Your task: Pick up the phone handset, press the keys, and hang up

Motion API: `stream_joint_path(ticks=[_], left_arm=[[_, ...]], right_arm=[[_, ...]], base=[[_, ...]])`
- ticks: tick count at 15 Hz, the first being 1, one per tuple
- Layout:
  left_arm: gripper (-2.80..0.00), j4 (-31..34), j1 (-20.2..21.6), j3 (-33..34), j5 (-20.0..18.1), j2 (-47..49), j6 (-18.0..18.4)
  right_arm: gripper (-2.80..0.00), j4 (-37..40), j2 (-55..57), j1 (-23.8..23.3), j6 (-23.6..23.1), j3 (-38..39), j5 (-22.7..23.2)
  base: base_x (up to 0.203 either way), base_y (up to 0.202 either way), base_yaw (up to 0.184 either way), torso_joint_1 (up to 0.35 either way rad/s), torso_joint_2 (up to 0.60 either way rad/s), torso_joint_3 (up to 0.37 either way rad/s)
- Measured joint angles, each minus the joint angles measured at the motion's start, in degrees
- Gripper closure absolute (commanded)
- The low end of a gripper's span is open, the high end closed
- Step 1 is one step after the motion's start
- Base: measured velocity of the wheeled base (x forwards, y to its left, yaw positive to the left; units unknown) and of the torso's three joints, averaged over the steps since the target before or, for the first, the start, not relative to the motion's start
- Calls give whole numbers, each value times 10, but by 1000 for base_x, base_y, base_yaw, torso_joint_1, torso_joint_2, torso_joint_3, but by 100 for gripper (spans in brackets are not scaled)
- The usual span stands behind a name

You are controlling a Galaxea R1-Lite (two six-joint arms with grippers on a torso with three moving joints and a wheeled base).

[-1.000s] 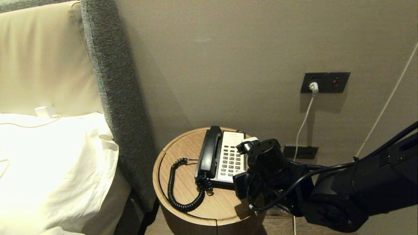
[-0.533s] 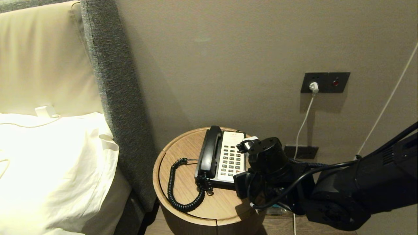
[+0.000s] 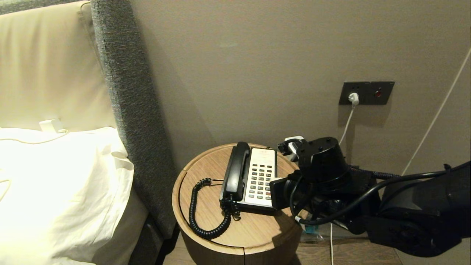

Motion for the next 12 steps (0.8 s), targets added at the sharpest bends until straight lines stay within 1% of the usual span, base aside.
stream_joint_path(ticks=[3, 4, 5, 8, 9, 10, 11, 12], left_arm=[[0, 0, 50, -17, 6, 7, 1], [0, 3, 77, -24, 6, 11, 1], [0, 11, 108, -29, 6, 12, 0], [0, 51, 223, -34, 4, -7, 2], [0, 66, 247, -28, 3, -24, 4], [0, 83, 261, -19, 4, -44, 15], [0, 98, 270, -4, 4, -66, 40], [0, 108, 277, 16, 2, -87, 81]], right_arm=[[0, 2, -9, 0, 0, -26, -2], [0, 4, -10, -1, -1, -34, -3], [0, 5, -11, -2, -1, -41, -3], [0, 10, -13, -15, -2, -62, -3], [0, 9, -13, -20, -5, -66, -3], [0, 8, -14, -23, -8, -70, -3], [0, 7, -15, -24, -10, -77, -3], [0, 7, -16, -24, -10, -84, -4]], base=[[0, 0, 0, 0, 0, 0], [0, 0, 0, 0, 0, 0], [0, 0, 0, 0, 0, 0], [0, 0, 0, 0, 0, 0], [0, 0, 0, 0, 0, 0], [0, 0, 0, 0, 0, 0], [0, 0, 0, 0, 0, 0], [0, 0, 0, 0, 0, 0]])
